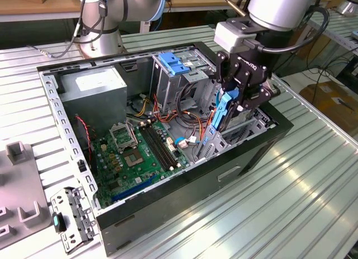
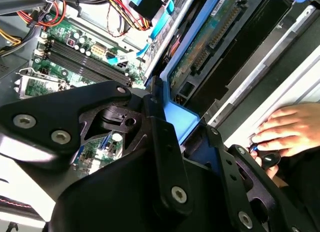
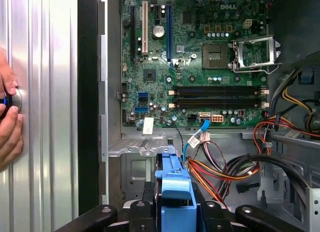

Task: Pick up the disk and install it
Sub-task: 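Insert the disk into the insertion slot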

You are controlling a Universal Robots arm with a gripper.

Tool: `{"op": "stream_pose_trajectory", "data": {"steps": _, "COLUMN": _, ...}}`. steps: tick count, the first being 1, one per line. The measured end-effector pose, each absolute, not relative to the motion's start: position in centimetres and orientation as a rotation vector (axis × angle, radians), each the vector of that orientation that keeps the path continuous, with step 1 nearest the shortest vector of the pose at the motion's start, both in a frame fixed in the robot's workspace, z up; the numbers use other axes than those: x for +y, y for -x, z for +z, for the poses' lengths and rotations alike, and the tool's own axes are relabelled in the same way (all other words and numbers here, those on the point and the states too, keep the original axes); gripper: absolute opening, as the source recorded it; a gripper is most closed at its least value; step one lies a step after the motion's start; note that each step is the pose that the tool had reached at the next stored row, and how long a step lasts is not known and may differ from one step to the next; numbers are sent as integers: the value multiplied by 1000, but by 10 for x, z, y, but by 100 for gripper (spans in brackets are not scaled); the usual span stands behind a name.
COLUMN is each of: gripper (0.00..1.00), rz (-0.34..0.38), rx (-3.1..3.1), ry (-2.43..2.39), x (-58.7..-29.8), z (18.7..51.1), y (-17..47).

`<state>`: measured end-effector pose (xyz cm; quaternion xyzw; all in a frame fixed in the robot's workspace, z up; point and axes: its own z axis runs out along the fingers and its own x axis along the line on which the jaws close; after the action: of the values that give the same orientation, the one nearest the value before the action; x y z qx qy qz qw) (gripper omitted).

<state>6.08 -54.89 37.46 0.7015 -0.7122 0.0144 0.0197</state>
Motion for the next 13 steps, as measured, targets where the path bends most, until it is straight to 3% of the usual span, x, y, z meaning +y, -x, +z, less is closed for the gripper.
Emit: {"op": "stream_pose_trajectory", "data": {"steps": 13, "gripper": 37, "rz": 45, "rx": -2210, "ry": -2176, "x": -549, "z": 364, "y": -61}}
